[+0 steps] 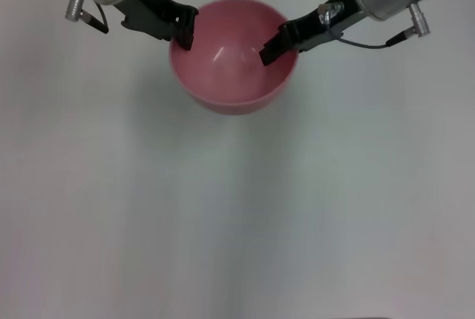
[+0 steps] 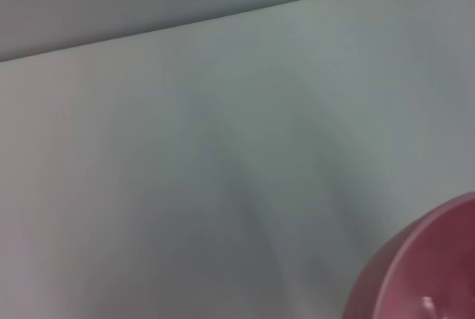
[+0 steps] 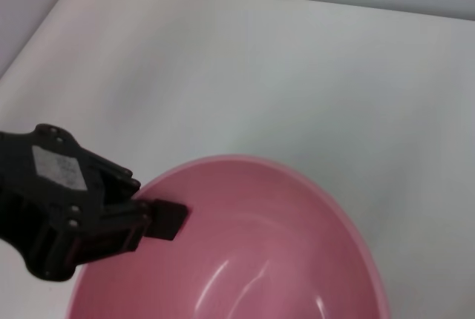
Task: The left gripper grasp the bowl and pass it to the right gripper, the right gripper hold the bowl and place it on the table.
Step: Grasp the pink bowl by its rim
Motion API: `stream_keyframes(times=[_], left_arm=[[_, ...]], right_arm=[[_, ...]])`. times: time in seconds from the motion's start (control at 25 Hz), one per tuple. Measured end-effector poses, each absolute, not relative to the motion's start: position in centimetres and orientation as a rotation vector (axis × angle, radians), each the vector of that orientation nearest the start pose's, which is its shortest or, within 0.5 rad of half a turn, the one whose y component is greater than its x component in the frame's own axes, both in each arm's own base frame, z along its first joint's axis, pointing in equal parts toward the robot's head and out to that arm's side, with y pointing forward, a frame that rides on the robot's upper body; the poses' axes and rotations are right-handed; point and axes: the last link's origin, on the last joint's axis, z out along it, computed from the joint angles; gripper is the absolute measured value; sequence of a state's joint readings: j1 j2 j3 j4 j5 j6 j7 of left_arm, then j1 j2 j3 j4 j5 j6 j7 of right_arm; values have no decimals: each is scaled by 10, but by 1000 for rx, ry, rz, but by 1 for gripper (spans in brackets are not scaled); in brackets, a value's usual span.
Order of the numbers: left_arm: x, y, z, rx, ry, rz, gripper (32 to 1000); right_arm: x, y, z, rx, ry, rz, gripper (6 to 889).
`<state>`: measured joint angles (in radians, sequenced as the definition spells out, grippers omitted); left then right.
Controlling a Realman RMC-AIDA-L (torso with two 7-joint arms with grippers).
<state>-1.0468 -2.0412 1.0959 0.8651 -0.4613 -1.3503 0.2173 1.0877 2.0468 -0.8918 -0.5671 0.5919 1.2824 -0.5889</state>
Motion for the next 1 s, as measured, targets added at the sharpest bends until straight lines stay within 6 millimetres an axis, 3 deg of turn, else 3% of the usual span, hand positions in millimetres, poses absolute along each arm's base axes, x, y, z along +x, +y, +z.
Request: stream_keyframes(times=[0.36, 0.8, 1.0], left_arm=[[-123, 448, 2, -2264, -1375, 211, 54], [-123, 448, 2, -2266, -1382, 198, 55], [-122, 448, 2, -2269, -1379, 197, 56]], right_arm=[[141, 438, -34, -2546, 1364, -72, 264], [142, 437, -34, -2542, 1380, -54, 178], [144, 437, -34, -2539, 1385, -51, 179]])
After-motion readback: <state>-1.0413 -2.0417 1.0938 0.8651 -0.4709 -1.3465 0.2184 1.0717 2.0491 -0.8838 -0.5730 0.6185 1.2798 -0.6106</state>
